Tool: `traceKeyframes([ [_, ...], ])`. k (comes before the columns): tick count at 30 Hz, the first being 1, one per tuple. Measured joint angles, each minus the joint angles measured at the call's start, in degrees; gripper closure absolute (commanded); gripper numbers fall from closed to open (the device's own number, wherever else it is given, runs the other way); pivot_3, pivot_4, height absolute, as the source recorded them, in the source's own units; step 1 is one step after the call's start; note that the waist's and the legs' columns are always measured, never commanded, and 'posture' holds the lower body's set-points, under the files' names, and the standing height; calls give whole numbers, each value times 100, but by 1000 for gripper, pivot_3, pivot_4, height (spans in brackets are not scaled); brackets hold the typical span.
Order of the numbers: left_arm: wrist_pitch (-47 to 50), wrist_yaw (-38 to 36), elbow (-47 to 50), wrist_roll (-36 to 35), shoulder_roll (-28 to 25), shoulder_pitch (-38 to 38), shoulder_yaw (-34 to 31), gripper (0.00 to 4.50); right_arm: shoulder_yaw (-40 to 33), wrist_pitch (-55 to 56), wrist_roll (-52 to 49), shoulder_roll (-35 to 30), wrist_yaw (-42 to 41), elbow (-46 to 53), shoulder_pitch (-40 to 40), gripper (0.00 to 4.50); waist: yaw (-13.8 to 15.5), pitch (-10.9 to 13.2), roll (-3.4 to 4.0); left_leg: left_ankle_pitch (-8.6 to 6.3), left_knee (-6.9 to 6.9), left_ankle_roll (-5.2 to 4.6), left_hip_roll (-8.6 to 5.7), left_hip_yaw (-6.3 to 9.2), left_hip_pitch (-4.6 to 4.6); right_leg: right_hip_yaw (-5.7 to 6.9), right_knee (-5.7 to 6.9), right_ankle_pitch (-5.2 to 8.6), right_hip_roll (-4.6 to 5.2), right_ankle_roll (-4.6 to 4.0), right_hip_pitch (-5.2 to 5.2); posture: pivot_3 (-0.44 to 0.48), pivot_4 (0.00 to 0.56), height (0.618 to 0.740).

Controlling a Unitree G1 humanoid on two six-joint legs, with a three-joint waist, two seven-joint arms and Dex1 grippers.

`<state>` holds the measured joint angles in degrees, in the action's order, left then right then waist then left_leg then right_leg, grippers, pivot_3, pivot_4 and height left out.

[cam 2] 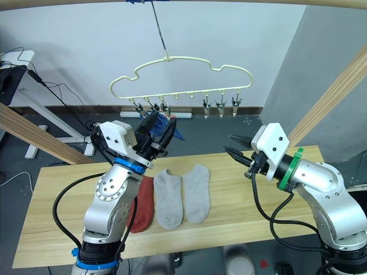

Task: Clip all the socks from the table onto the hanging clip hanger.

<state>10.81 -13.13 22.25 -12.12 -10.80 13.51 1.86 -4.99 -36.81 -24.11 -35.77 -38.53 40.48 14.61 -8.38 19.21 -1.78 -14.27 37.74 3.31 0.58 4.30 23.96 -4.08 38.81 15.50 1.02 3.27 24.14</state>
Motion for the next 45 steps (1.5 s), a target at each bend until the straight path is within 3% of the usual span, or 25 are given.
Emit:
traceKeyframes([
  [13,5,496,-264,415,420,106,-3,2803,3,0,-80,-47,76,0,6,3077,-3,0,-1,0,0,0,-1,0,1,1,-2,0,0,1,-1,-315,341,740],
  [45,-174,551,-1157,579,729,803,-5,2803,5,3,-202,-139,195,0,1,3077,-123,1,-2,0,4,0,-2,0,1,2,1,0,-1,0,-3,-340,338,740],
])
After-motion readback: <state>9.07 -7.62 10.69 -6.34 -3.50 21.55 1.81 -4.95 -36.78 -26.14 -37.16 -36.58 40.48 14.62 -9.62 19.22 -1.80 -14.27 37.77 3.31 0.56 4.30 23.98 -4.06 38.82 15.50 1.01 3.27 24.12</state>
